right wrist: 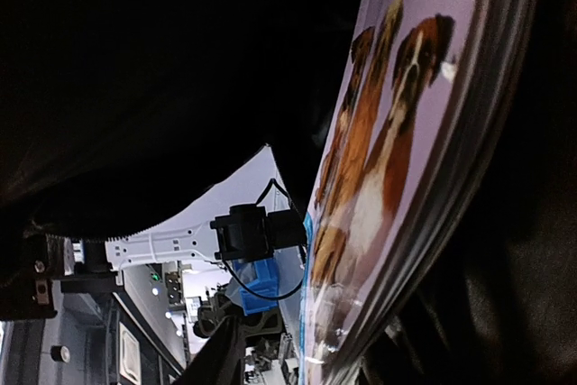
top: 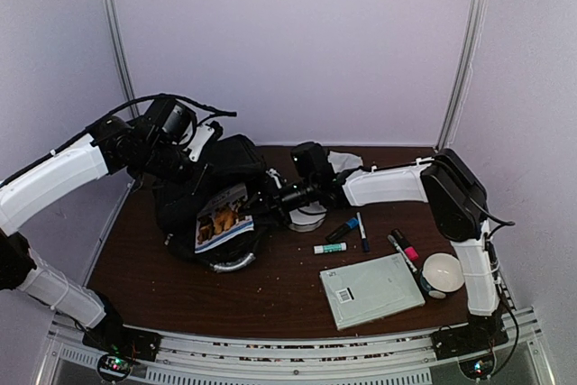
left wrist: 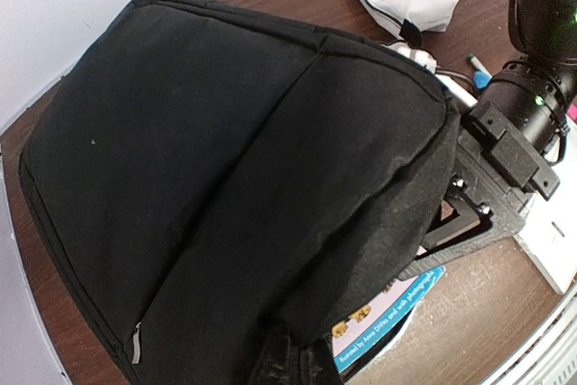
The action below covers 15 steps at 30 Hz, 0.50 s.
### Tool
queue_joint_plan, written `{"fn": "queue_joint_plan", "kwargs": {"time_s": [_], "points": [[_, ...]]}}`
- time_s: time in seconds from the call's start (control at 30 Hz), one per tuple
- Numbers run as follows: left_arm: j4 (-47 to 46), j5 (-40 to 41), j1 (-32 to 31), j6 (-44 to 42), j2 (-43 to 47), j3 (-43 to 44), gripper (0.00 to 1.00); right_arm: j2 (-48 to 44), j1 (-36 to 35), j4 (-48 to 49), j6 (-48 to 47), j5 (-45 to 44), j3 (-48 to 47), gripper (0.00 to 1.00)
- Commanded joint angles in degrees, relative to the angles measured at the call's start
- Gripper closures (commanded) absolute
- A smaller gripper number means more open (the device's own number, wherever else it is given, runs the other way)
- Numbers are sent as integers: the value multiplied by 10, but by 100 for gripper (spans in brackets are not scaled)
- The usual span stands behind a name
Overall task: Pack the student bag
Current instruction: Place the book in the largest pocket of the bag.
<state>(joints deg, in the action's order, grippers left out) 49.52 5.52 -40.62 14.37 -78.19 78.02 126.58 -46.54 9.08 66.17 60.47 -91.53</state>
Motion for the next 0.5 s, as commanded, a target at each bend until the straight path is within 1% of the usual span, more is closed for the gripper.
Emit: {"fn": "queue_joint_plan", "kwargs": {"time_s": [0.0, 0.07, 0.17, 0.23, 0.33, 0.4, 0.47], "points": [[-64, 14, -4, 9, 26, 5, 100, -33, 6, -42, -33, -31, 12, 55], [-64, 27, -4, 9, 23, 5, 100, -54, 6, -67, -49, -35, 25, 51], [-64, 39, -4, 10, 18, 6, 100, -95, 7, -57, -30, -38, 75, 40], [-64, 40, -4, 11, 17, 6, 100, -124, 7, -93, -59, -52, 95, 36], [-69, 39, -4, 10, 16, 6, 100, -154, 7, -179, -152, -78, 95, 35], [-71, 38, -3, 9, 15, 6, 100, -171, 5, -264, -272, -103, 79, 37], [-74, 34, -4, 8, 16, 6, 100, -182, -5, -364, -423, -139, 39, 43]]}}
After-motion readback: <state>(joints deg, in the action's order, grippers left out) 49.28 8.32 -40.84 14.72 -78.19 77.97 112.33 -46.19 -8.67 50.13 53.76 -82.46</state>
